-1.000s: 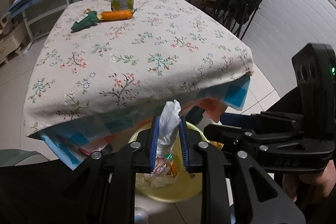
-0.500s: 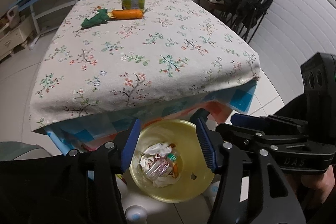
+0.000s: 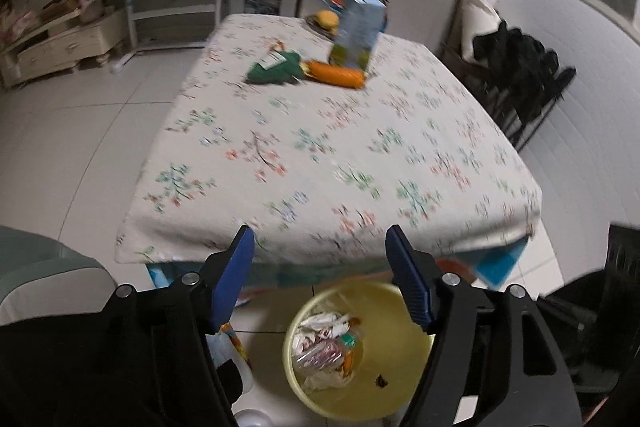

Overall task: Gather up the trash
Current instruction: 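Move both grippers up from the basin back toward the table items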

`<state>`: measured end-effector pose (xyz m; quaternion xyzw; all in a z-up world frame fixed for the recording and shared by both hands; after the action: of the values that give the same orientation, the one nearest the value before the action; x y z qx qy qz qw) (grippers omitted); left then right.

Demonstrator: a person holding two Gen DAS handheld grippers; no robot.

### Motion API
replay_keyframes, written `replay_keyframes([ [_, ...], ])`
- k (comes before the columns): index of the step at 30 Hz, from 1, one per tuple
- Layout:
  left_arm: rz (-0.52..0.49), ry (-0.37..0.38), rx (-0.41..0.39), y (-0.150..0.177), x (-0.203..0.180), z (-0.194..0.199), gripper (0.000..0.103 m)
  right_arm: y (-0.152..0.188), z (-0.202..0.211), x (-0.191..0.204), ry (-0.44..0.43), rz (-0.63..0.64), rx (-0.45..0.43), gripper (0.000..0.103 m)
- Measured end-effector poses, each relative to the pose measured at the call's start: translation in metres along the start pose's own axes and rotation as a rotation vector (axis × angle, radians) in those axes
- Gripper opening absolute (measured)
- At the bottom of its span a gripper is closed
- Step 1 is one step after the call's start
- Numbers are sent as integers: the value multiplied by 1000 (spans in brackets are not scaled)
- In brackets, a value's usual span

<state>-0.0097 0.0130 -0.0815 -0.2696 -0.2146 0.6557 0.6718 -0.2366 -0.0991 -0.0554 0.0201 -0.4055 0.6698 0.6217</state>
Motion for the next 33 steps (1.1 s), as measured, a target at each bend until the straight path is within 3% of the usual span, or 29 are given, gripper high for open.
replay_keyframes([
  [5,49,-36,-38,-28,19,-1,68,-15,-8,9,-15,26,-3,58],
  [15,197,-68,-71,-94,67,-22,70,-84,-58,30,-89,23,1,58],
  [25,279,-104,-72,-159,102,-69,71,-156,-127,47,-80,15,-15,65],
  [33,296,-115,-61,-186,116,-97,71,-197,-172,49,-71,-54,-44,67],
])
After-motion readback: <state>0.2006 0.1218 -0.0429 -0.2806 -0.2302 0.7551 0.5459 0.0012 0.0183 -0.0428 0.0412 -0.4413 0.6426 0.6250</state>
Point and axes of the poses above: each gripper's, at about its wrist camera, not at the fingertips, and z roughly against the way its jaws point, x to its left, y to its underside, the point moved 7 cm from there along -z, roughly the way its jaws point, and after that the axes turned 10 degrees about -y, right-handed, at the moved point
